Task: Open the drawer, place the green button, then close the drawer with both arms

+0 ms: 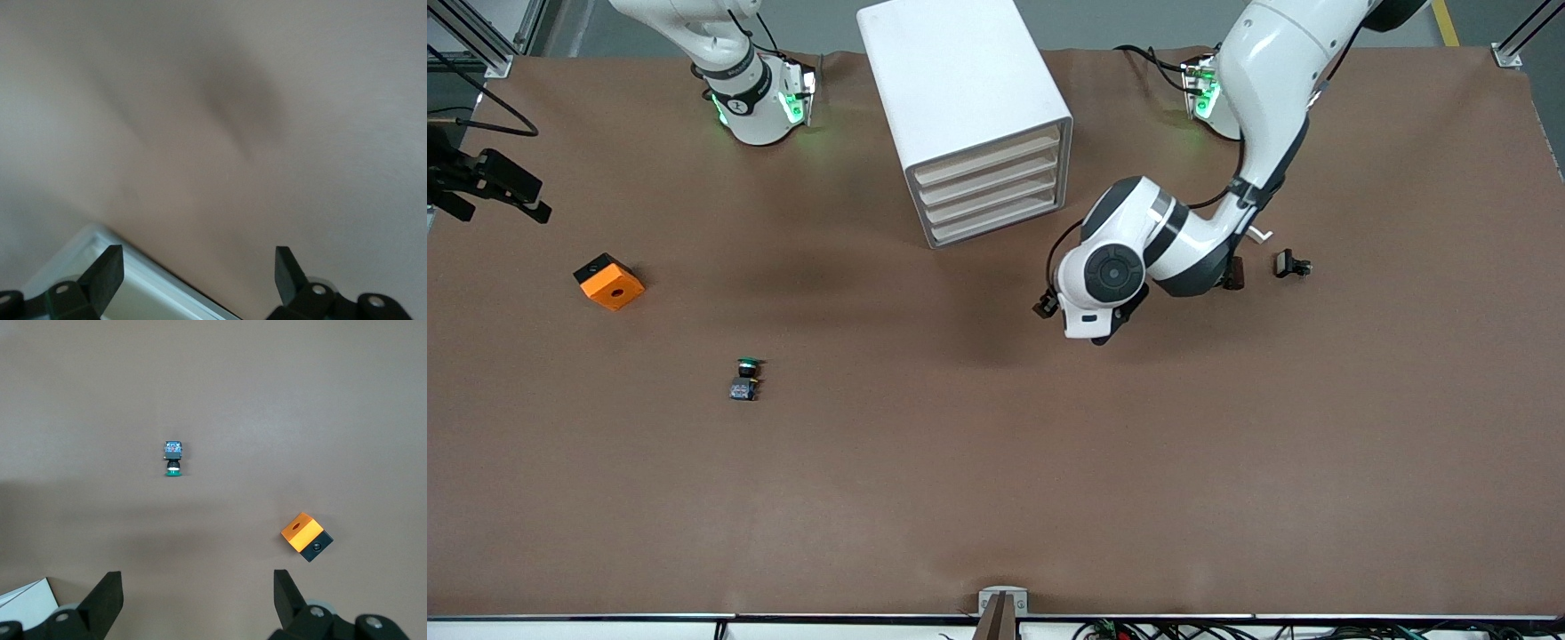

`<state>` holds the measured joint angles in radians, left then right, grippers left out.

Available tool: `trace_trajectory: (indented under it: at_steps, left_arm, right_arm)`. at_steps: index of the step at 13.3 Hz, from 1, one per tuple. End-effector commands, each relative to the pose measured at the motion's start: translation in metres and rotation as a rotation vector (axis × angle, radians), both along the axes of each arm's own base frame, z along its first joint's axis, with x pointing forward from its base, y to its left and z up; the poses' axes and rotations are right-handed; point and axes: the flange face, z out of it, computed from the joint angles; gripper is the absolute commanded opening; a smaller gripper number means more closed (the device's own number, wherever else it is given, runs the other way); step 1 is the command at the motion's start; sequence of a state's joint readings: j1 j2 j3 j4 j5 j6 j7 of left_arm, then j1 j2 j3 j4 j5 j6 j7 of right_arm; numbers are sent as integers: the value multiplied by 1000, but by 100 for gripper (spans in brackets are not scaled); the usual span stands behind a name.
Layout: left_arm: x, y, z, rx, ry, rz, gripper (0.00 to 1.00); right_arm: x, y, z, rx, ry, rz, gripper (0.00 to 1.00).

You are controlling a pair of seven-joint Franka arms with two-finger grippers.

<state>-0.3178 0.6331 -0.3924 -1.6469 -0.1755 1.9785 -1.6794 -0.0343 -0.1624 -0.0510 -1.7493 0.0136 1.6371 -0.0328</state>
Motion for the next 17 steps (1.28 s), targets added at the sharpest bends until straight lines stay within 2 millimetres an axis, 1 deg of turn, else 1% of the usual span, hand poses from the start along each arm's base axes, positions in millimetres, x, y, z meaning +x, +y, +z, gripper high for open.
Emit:
trace_trajectory:
  at_steps: [1,2,3,4,6,7,9,10,11,13,15,16,17]
  left_arm:
    - [-4,-9,-19,119,137,306,100]
    - [-19,-20,-28,157,177,330,100]
    - [-32,-30,-33,172,235,338,100]
    - [-37,-32,-37,162,298,361,100]
    - [-37,-33,-46,113,439,468,100]
    - [-36,-33,-51,118,483,519,100]
    - [-38,-30,-67,154,569,586,100]
    - [-42,-31,-73,165,608,590,100]
    - [-47,-32,-74,181,637,587,97]
    - [-55,-38,-74,212,673,602,86]
    - [-64,-46,-76,217,701,604,72]
    - [-66,-48,-81,217,719,609,63]
    - [-69,-49,-88,223,733,610,58]
  right_arm:
    - [-5,-2,4,-1,-7,-4,100]
    - [-5,-2,4,-1,-7,-4,100]
    - [-5,-2,4,-3,-6,-4,100]
    - [-5,-3,4,-2,-5,-6,100]
    - [-6,-3,4,-2,-5,-6,100]
    - [-6,-3,3,-2,-3,-6,100]
    - [-6,-3,3,-2,-2,-6,100]
    - [-6,-3,4,-2,-5,-6,100]
    - [-6,-3,3,-4,-3,-6,100]
    - [-6,-3,4,-4,-5,-6,100]
    - [-6,-3,4,-4,-5,-6,100]
    - [-6,-4,3,-4,-3,-6,100]
    - [-5,-5,3,-3,0,-9,100]
